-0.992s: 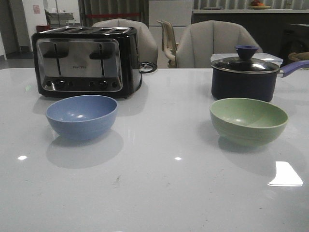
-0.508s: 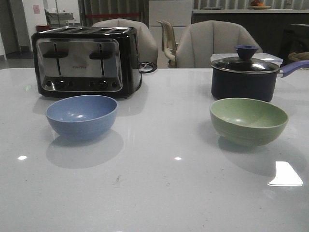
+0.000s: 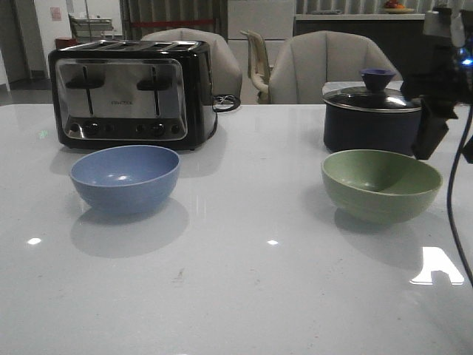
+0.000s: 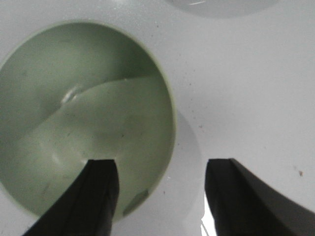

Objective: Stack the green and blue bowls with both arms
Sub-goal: 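Lower the right gripper onto the rim of the pale green bowl, then slide the green bowl with the right gripper toward the table center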

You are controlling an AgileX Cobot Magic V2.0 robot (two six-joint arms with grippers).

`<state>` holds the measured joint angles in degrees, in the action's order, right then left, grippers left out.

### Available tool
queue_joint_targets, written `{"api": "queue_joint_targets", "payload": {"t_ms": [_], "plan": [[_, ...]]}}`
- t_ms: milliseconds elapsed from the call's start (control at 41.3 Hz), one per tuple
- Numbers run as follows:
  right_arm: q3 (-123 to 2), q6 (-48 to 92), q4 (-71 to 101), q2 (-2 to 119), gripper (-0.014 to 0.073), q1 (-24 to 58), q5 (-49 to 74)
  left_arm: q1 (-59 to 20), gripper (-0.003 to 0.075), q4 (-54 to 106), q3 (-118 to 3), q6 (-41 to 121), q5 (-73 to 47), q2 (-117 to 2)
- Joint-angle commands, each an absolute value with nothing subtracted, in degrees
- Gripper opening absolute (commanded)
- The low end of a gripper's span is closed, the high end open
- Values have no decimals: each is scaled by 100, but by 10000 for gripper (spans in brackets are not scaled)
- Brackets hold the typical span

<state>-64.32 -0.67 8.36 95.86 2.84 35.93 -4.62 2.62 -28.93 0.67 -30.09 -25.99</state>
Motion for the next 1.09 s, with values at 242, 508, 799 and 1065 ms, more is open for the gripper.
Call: {"api": "queue_joint_targets", "payload": {"t_ms": [242, 508, 799, 1065], "plan": [[-7315, 0, 872, 10368, 294, 286, 3513, -510, 101, 295, -3064, 0, -2531, -2670], [-7362, 0, 872, 10429, 82, 286, 3520, -510, 101, 295, -3064, 0, -2531, -2670], [-7392, 0, 872, 9818, 34, 470, 3675, -510, 101, 295, -3064, 0, -2531, -2670], [-7380, 137, 872, 9395, 34, 1528, 3798, -510, 101, 295, -3064, 0, -2531, -2670]]}}
